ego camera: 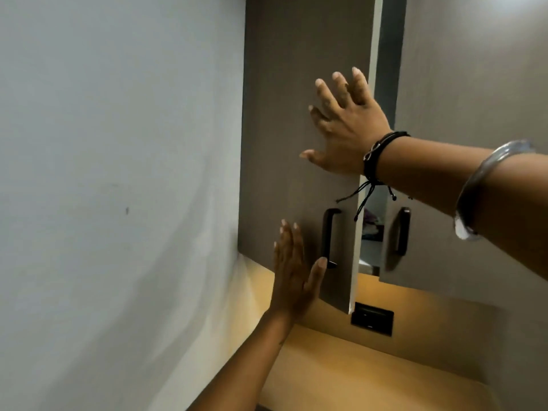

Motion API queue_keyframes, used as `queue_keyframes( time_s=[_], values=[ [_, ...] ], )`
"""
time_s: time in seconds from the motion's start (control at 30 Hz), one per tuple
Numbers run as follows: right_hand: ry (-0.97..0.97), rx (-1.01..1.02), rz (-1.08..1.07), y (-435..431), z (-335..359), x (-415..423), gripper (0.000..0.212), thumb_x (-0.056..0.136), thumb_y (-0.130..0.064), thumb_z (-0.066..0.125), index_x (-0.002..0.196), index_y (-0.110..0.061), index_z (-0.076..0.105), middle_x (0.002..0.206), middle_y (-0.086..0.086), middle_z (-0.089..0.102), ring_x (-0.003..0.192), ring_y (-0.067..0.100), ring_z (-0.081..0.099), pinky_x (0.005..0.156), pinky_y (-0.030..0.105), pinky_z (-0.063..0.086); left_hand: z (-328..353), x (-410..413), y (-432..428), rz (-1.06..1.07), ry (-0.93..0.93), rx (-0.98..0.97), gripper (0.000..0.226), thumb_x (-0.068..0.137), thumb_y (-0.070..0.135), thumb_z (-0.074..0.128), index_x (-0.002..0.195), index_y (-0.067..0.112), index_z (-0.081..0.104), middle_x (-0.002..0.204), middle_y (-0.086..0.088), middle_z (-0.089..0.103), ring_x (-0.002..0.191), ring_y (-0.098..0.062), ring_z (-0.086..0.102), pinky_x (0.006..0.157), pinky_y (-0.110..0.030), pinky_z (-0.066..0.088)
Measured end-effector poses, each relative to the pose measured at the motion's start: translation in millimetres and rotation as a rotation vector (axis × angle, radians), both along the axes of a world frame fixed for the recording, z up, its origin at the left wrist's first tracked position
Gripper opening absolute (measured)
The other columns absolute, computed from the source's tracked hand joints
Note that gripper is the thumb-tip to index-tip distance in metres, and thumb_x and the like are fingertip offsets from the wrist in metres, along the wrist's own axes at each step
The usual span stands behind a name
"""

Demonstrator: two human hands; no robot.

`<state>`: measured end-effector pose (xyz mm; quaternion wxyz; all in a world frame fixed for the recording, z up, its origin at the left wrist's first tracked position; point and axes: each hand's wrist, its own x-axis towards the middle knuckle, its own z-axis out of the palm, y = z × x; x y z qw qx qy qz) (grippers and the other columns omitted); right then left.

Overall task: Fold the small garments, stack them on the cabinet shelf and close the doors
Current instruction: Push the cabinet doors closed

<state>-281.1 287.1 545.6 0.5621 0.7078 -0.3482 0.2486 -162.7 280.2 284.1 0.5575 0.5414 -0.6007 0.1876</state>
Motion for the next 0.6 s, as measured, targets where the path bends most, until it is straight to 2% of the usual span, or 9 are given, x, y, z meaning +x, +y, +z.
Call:
queue_keyframes(
  time_s=[0.2, 0.43, 0.6],
  values=[
    [-0.078, -0.011, -0.033, -73.1, -12.7, -19.6, 0.095, 0.078, -0.081, 0.010, 0.152, -0.022, 0.000, 0.161, 0.012, -0.009, 0.146, 0.038, -0.012, 0.119, 0.053, -0.003, 4.1, -22.3, -62.0, -0.001, 0.030, -0.018, 0.091, 0.087, 0.077, 0.008, 0.156, 0.017, 0.005, 0.164, -0.003, -0.014, 0.150, -0.019, -0.015, 0.122, -0.042, -0.004],
    [-0.154, 0.022, 0.026, -137.1, -22.9, -8.4, 0.097, 0.078, -0.082, 0.009, 0.152, -0.022, -0.003, 0.160, 0.015, -0.009, 0.145, 0.043, -0.011, 0.116, 0.060, -0.001, 3.7, -34.3, -110.2, 0.139, -0.013, 0.042, 0.091, 0.087, 0.076, 0.011, 0.156, 0.016, 0.006, 0.163, -0.011, -0.012, 0.150, -0.023, -0.015, 0.122, -0.048, 0.001],
    [-0.199, 0.080, 0.114, -172.1, -23.8, -2.0, 0.100, 0.075, -0.085, 0.016, 0.153, -0.023, 0.004, 0.161, 0.016, -0.005, 0.145, 0.044, -0.008, 0.113, 0.066, -0.001, 2.8, -41.2, -151.5, 0.284, 0.003, 0.034, 0.089, 0.088, 0.073, 0.007, 0.156, 0.016, 0.012, 0.163, -0.016, 0.001, 0.151, -0.030, -0.001, 0.121, -0.051, 0.004]
  ],
)
